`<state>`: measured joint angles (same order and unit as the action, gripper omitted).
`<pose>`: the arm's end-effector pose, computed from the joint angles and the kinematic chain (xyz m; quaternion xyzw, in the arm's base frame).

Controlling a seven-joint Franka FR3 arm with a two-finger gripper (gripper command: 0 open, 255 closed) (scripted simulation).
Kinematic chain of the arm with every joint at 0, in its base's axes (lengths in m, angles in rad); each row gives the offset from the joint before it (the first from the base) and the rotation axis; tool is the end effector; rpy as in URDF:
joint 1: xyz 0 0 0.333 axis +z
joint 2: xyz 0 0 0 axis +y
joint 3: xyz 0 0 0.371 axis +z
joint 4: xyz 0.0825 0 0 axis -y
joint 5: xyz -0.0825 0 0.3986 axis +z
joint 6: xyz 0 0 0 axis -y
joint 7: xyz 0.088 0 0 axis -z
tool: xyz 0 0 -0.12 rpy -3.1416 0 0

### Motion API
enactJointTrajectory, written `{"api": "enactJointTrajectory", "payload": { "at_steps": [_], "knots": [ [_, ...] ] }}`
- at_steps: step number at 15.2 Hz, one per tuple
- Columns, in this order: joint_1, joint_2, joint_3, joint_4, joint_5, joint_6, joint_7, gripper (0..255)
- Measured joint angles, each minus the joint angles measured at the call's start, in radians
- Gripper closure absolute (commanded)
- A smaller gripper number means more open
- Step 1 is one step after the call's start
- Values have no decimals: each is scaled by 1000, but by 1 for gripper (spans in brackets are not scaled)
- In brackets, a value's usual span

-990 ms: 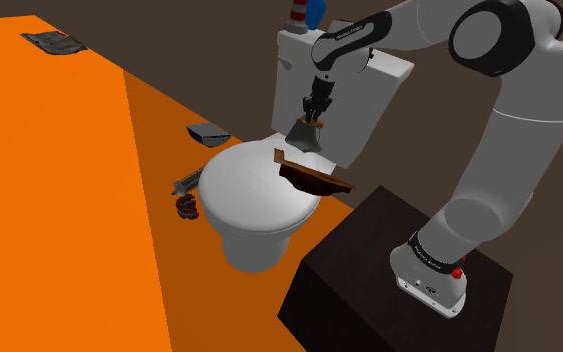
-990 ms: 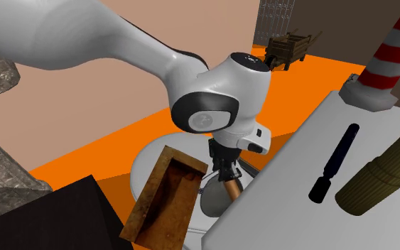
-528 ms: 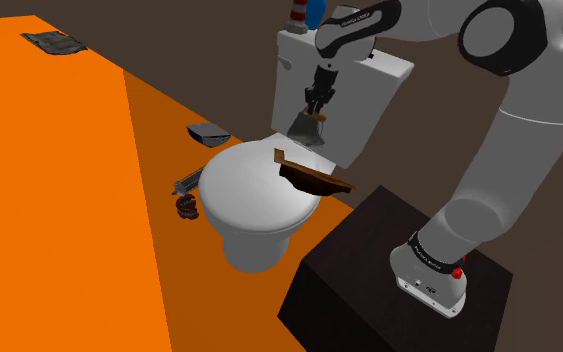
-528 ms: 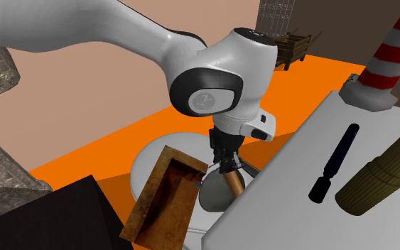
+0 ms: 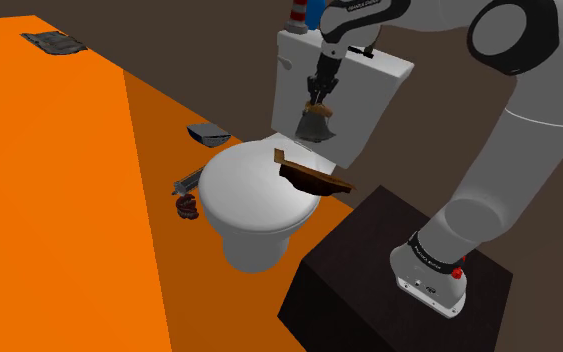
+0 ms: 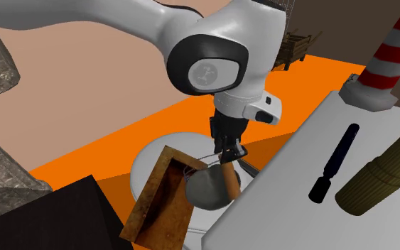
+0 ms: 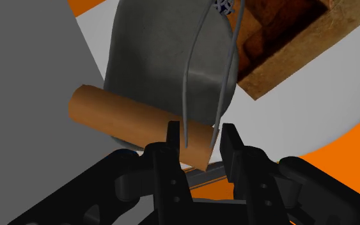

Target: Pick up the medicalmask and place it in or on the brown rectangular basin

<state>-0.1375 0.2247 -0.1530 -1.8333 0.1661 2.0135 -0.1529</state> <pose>0.6150 -0.1653 0.4408 -0.9927 0.1041 0.0073 0.0603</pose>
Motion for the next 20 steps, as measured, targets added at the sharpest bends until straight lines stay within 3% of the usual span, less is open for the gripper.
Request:
{"api": "enactJointTrajectory", "payload": {
  "at_steps": [13, 20],
  "knots": [
    [-2, -43, -5, 118, -16, -160, 21, 255],
    [43, -250, 26, -43, -47, -193, 108, 255]
  ]
}}
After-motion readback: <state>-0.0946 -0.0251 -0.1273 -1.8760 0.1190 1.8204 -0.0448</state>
